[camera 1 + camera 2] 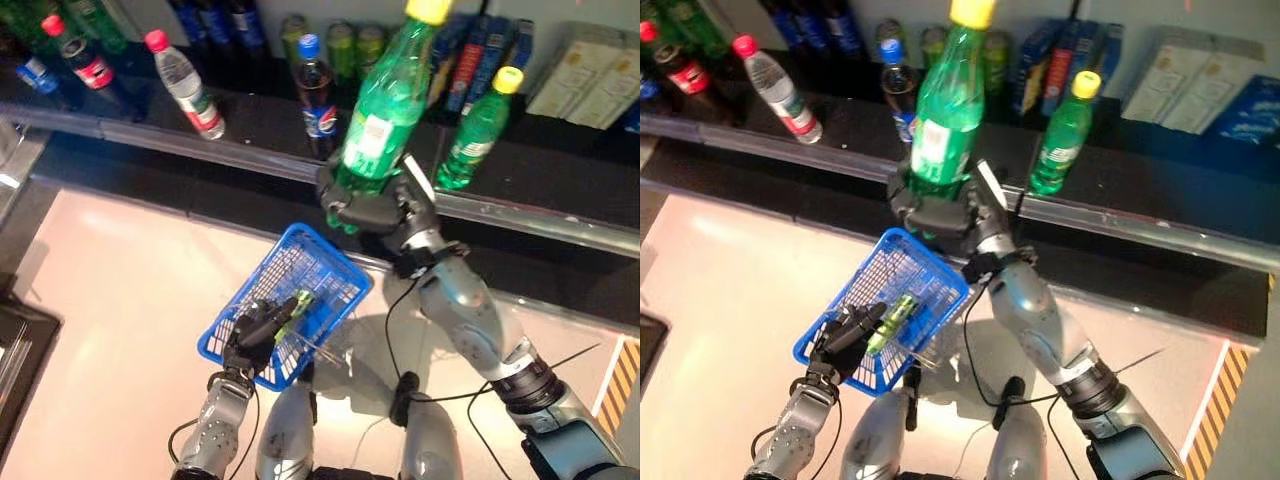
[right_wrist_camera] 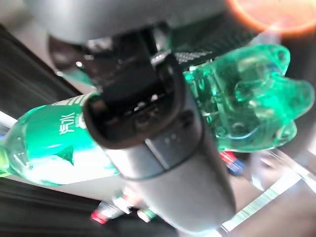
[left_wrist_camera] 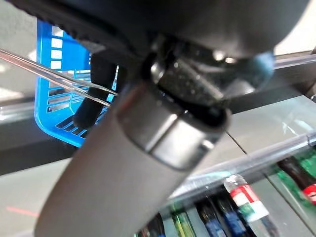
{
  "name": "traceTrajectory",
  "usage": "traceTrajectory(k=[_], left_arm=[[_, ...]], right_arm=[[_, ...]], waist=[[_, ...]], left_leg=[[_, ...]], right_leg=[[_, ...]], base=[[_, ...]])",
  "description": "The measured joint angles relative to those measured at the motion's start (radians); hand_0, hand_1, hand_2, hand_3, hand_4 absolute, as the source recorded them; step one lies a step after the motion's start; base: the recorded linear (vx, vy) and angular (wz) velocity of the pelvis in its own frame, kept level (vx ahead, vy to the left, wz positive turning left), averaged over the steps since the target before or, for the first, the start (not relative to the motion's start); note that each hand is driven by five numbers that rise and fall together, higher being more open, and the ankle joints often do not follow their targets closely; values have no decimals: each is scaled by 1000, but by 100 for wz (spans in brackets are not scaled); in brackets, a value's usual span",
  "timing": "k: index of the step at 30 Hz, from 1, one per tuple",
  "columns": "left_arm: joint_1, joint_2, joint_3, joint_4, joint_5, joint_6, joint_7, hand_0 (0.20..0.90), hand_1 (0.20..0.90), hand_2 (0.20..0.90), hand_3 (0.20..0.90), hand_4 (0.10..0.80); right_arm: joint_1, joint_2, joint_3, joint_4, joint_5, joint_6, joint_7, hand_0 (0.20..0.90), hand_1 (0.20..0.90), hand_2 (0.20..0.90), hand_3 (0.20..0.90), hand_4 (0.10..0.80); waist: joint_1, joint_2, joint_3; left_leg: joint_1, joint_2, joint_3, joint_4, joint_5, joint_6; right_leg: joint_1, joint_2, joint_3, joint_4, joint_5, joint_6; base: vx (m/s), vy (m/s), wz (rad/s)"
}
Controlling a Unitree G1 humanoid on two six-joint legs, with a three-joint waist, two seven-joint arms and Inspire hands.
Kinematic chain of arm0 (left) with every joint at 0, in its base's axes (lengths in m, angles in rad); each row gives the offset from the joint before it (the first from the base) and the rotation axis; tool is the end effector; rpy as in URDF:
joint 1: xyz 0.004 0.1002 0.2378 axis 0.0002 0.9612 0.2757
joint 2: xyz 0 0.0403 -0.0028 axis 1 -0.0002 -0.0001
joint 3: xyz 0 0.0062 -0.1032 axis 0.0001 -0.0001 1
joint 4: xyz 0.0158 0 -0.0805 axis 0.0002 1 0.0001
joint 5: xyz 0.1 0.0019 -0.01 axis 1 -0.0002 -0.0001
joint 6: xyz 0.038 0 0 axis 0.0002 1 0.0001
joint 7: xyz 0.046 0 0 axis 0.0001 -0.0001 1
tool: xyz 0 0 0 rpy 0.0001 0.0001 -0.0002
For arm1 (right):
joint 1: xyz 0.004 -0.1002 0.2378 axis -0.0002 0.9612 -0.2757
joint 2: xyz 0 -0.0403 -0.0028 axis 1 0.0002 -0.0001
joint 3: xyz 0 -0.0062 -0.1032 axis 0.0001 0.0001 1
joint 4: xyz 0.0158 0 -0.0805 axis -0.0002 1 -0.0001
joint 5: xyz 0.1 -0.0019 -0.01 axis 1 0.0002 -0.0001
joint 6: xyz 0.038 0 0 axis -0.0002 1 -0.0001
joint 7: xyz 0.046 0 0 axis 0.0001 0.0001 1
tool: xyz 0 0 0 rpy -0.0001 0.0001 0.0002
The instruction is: Pick up the drink and place into the basket.
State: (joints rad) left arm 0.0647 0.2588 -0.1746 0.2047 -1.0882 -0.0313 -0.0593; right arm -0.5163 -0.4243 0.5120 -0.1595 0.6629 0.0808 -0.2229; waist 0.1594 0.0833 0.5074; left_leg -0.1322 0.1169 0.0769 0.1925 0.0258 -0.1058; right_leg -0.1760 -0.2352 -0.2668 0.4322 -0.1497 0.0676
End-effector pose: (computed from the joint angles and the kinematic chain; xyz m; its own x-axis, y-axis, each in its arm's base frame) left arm 0.1795 0.1791 -0.0052 0.9648 -0.1139 -0.2371 -0.0961 0.6863 -0.7209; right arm 0.2501 -0.0951 0.1513 0.8519 0.4552 0.2588 -0.4849 0.8724 0.0618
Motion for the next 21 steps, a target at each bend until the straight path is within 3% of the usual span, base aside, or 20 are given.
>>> traceTrajectory(k=[11,21], left_arm=[[7,109,-73,-129,-53,17,-77,300,300,300,200,100],[-27,133,-91,-154,-113,17,-169,300,300,300,200,100]], right_arm=[[0,39,93,266,-126,41,-60,300,300,300,200,100],[2,136,112,625,-196,17,-123,300,300,300,200,100]], waist=[[47,0,0],[77,4,3]], left_leg=[[-46,-22,-47,8,12,1],[-76,-35,-103,14,15,-3]], right_leg=[[-10,-21,-27,17,-16,10],[-2,-35,-83,25,-35,17]], base=[[-25,-10,18],[-19,-6,17]])
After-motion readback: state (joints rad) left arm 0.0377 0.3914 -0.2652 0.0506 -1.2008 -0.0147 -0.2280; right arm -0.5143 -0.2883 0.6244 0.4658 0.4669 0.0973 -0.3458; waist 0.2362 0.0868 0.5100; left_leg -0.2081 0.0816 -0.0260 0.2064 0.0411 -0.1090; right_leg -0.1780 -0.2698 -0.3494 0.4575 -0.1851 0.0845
